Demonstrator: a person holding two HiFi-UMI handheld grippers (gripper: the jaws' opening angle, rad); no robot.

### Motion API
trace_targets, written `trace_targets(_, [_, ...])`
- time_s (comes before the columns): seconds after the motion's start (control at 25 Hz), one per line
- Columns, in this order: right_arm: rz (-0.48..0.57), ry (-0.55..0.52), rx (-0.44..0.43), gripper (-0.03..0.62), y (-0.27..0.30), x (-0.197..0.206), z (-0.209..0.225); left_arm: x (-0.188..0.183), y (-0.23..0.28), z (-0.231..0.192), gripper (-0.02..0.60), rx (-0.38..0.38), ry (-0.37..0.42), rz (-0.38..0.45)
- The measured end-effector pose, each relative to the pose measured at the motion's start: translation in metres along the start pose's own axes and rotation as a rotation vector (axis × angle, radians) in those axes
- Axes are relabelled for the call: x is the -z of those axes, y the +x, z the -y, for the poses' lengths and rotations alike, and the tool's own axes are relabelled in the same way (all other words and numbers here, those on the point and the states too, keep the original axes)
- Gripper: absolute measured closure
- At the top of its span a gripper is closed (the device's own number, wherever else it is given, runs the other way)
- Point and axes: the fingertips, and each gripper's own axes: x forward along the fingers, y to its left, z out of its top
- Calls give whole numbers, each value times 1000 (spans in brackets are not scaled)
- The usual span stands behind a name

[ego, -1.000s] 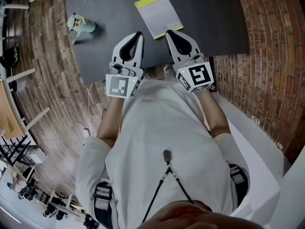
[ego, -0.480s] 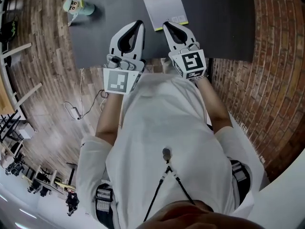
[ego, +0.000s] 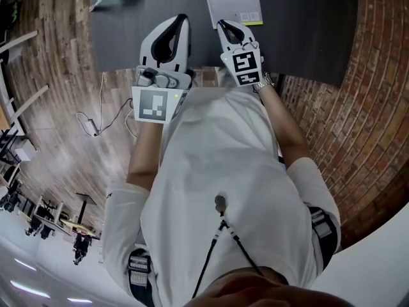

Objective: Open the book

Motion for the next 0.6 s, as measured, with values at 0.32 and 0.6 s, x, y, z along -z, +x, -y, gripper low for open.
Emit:
trace_targets(0.32, [-188,-31,-44,554,38,65,-11,-4,-1,-17,559,-74,-23,17])
trace_targets(0.6, [-255,-53,-56,471,52,90,-16,4,-9,-14,558,-81,-37,5])
